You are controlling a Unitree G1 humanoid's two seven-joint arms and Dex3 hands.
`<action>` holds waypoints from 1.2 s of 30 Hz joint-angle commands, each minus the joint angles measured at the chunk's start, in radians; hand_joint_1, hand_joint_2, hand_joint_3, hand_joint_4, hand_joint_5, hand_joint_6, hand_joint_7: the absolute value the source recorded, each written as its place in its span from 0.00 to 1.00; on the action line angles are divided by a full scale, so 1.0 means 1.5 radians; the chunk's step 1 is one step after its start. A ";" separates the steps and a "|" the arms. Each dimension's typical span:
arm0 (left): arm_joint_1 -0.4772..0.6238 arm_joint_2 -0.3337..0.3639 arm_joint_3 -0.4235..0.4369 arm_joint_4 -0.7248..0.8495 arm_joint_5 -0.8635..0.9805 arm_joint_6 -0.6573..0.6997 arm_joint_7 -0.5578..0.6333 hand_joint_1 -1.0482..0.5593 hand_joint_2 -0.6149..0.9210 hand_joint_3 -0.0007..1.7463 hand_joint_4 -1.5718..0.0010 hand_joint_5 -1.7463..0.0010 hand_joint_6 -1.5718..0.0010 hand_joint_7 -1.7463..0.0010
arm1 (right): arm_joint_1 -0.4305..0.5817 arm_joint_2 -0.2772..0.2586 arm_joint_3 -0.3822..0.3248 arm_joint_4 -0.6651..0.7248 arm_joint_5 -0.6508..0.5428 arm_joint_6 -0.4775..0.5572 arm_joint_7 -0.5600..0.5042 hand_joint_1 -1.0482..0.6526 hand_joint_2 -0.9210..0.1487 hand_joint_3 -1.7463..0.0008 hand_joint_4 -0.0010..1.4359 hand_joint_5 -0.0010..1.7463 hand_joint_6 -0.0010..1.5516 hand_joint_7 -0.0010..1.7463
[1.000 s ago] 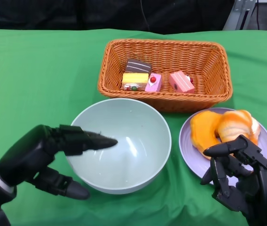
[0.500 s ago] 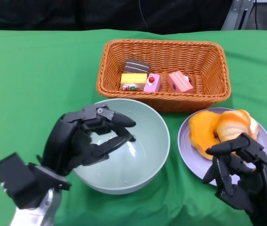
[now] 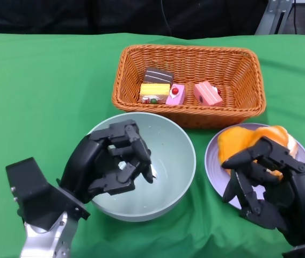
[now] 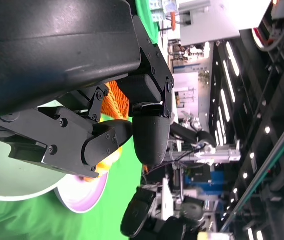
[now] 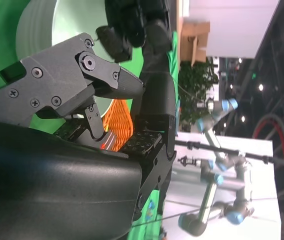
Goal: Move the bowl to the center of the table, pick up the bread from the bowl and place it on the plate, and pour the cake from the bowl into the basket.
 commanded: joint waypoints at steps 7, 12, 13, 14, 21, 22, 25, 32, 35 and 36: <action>-0.006 -0.014 0.044 0.007 0.047 0.005 -0.020 0.61 0.78 0.60 0.47 0.09 0.48 0.20 | -0.008 -0.011 0.012 0.014 -0.016 -0.010 0.004 0.54 0.34 0.43 0.57 0.87 0.48 0.69; -0.017 -0.020 0.062 0.022 0.055 0.005 -0.032 0.59 0.80 0.56 0.48 0.09 0.50 0.18 | -0.020 -0.011 0.012 0.019 -0.015 -0.011 0.004 0.55 0.35 0.41 0.57 0.87 0.47 0.69; -0.018 -0.021 0.064 0.023 0.056 0.007 -0.031 0.58 0.81 0.55 0.48 0.09 0.50 0.18 | -0.021 -0.011 0.013 0.019 -0.016 -0.009 0.003 0.55 0.35 0.41 0.57 0.87 0.47 0.69; -0.019 -0.023 0.066 0.025 0.058 0.008 -0.032 0.58 0.81 0.54 0.48 0.08 0.50 0.18 | -0.022 -0.011 0.013 0.018 -0.016 -0.006 0.002 0.55 0.35 0.41 0.57 0.87 0.47 0.69; -0.026 -0.029 0.076 0.033 0.068 0.010 -0.040 0.58 0.82 0.53 0.49 0.07 0.51 0.17 | -0.029 -0.012 0.011 0.021 -0.019 -0.008 -0.001 0.54 0.35 0.40 0.57 0.87 0.46 0.70; -0.026 -0.030 0.076 0.034 0.069 0.010 -0.041 0.58 0.82 0.53 0.49 0.07 0.51 0.17 | -0.030 -0.012 0.011 0.022 -0.020 -0.009 -0.001 0.54 0.36 0.40 0.57 0.87 0.46 0.70; -0.027 -0.032 0.079 0.037 0.070 0.009 -0.044 0.58 0.82 0.54 0.49 0.07 0.51 0.17 | -0.031 -0.013 0.010 0.024 -0.021 -0.011 -0.001 0.54 0.36 0.40 0.57 0.87 0.47 0.70; -0.033 -0.033 0.083 0.047 0.070 0.002 -0.058 0.60 0.82 0.55 0.49 0.07 0.51 0.16 | -0.033 -0.011 0.007 0.037 -0.013 -0.017 0.005 0.55 0.35 0.40 0.57 0.88 0.46 0.70; -0.034 -0.035 0.085 0.050 0.071 0.000 -0.061 0.60 0.81 0.57 0.49 0.07 0.51 0.16 | -0.035 -0.010 0.006 0.042 -0.014 -0.023 0.005 0.55 0.36 0.40 0.57 0.88 0.47 0.70; -0.034 -0.036 0.086 0.051 0.071 -0.001 -0.062 0.60 0.80 0.57 0.49 0.07 0.51 0.17 | -0.035 -0.010 0.006 0.043 -0.015 -0.024 0.004 0.54 0.36 0.40 0.57 0.88 0.47 0.70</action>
